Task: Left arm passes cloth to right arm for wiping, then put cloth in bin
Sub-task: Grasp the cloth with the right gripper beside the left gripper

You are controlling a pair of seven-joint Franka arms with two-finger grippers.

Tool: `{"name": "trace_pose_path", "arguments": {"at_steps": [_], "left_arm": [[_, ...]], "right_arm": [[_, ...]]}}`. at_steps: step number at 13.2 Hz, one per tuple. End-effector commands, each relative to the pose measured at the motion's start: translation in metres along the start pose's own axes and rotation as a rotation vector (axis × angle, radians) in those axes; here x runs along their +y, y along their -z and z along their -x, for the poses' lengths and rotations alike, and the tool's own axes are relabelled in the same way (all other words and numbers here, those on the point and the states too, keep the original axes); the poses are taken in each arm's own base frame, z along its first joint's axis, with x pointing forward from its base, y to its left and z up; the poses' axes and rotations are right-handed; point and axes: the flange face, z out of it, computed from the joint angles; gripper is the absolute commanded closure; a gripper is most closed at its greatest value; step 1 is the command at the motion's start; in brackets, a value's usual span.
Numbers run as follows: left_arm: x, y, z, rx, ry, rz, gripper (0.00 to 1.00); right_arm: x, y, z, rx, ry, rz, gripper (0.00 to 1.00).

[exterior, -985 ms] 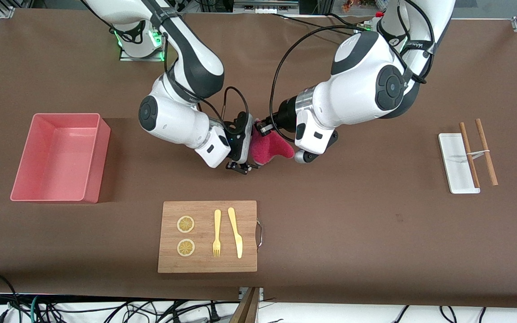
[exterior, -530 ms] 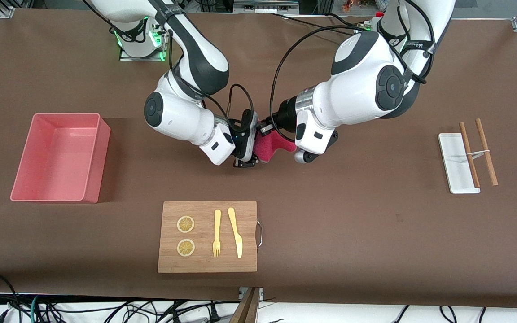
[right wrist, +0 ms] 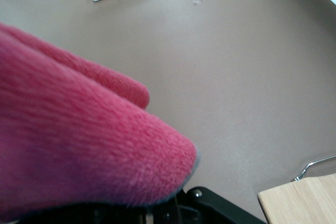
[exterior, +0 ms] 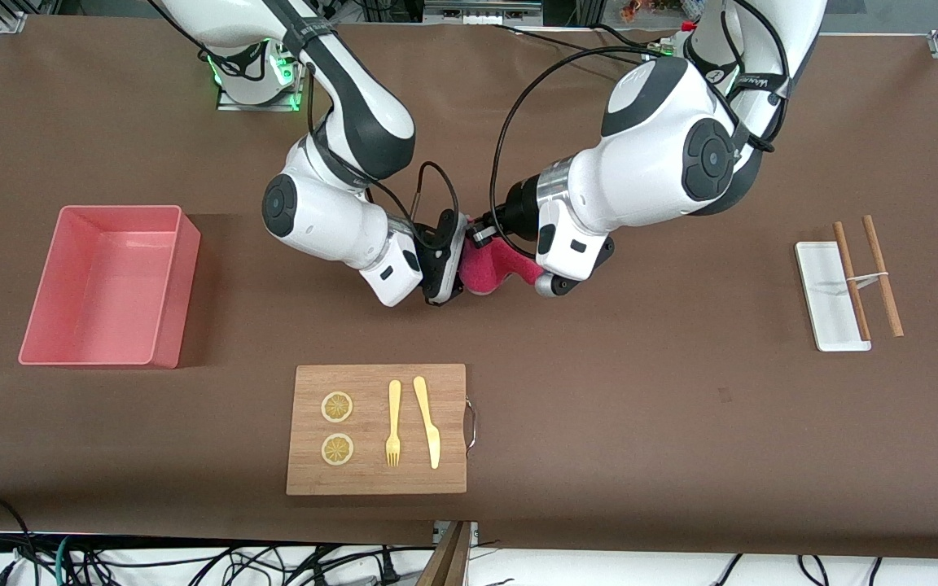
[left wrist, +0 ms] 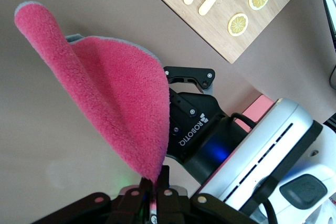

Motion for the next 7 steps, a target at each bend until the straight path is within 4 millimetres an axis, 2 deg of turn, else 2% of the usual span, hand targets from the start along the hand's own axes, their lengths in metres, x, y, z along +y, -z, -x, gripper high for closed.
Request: {"name": "trace_pose_path", "arguments": {"at_steps": [1,7], "left_arm": [[0.0017,0.0046,0.0013,0.005,0.009,0.011,0.78],[0.0017,0.0046,0.0013,0.005,0.009,0.011,0.78]], "right_arm": [[-0.0014,0.0023,-0.0068,0.009,-0.016,0.009,1.00],[-0.0050,0.0121,-0.0083,-0.018,-0.046,-0.018,1.00]]}}
